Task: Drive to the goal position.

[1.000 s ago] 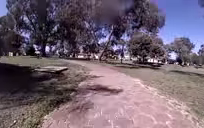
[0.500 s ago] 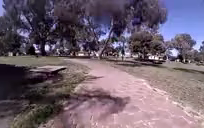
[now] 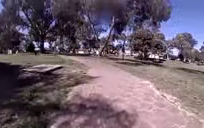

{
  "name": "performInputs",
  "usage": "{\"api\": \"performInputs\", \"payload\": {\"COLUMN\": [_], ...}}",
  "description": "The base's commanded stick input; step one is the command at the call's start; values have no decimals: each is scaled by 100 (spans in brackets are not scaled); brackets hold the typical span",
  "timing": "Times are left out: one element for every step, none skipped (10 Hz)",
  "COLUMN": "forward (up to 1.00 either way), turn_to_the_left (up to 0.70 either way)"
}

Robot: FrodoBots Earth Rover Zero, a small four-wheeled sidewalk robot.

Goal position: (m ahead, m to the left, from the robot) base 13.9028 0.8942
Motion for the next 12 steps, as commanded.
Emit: {"api": "performInputs", "payload": {"forward": [70, 70, 70, 70, 70, 70, 70, 70, 70, 70, 70, 70], "turn_to_the_left": [0, 0, 0, 0, 0, 0, 0, 0, 0, 0, 0, 0]}}
